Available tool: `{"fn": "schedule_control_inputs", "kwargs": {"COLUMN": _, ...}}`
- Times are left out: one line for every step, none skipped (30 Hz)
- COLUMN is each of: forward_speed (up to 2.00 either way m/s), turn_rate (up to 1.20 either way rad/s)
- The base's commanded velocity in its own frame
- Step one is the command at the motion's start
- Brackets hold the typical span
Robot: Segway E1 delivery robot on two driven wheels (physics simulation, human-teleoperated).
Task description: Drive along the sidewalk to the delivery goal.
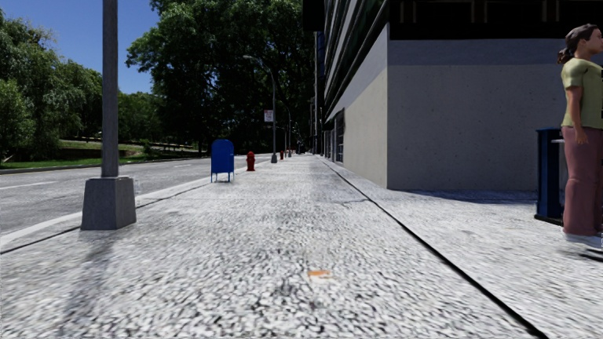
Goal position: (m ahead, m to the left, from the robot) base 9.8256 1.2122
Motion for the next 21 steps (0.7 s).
{"fn": "schedule_control_inputs", "kwargs": {"forward_speed": 1.98, "turn_rate": 0.0}}
{"fn": "schedule_control_inputs", "kwargs": {"forward_speed": 1.98, "turn_rate": 0.0}}
{"fn": "schedule_control_inputs", "kwargs": {"forward_speed": 1.98, "turn_rate": 0.0}}
{"fn": "schedule_control_inputs", "kwargs": {"forward_speed": 1.98, "turn_rate": 0.0}}
{"fn": "schedule_control_inputs", "kwargs": {"forward_speed": 1.98, "turn_rate": 0.0}}
{"fn": "schedule_control_inputs", "kwargs": {"forward_speed": 1.98, "turn_rate": 0.0}}
{"fn": "schedule_control_inputs", "kwargs": {"forward_speed": 1.98, "turn_rate": 0.0}}
{"fn": "schedule_control_inputs", "kwargs": {"forward_speed": 1.98, "turn_rate": 0.0}}
{"fn": "schedule_control_inputs", "kwargs": {"forward_speed": 1.98, "turn_rate": 0.0}}
{"fn": "schedule_control_inputs", "kwargs": {"forward_speed": 1.98, "turn_rate": 0.0}}
{"fn": "schedule_control_inputs", "kwargs": {"forward_speed": 1.98, "turn_rate": 0.0}}
{"fn": "schedule_control_inputs", "kwargs": {"forward_speed": 1.98, "turn_rate": 0.0}}
{"fn": "schedule_control_inputs", "kwargs": {"forward_speed": 1.98, "turn_rate": 0.0}}
{"fn": "schedule_control_inputs", "kwargs": {"forward_speed": 1.98, "turn_rate": 0.0}}
{"fn": "schedule_control_inputs", "kwargs": {"forward_speed": 1.98, "turn_rate": 0.0}}
{"fn": "schedule_control_inputs", "kwargs": {"forward_speed": 1.98, "turn_rate": 0.0}}
{"fn": "schedule_control_inputs", "kwargs": {"forward_speed": 1.98, "turn_rate": 0.0}}
{"fn": "schedule_control_inputs", "kwargs": {"forward_speed": 1.98, "turn_rate": 0.0}}
{"fn": "schedule_control_inputs", "kwargs": {"forward_speed": 1.98, "turn_rate": 0.0}}
{"fn": "schedule_control_inputs", "kwargs": {"forward_speed": 1.98, "turn_rate": 0.0}}
{"fn": "schedule_control_inputs", "kwargs": {"forward_speed": 1.98, "turn_rate": 0.0}}
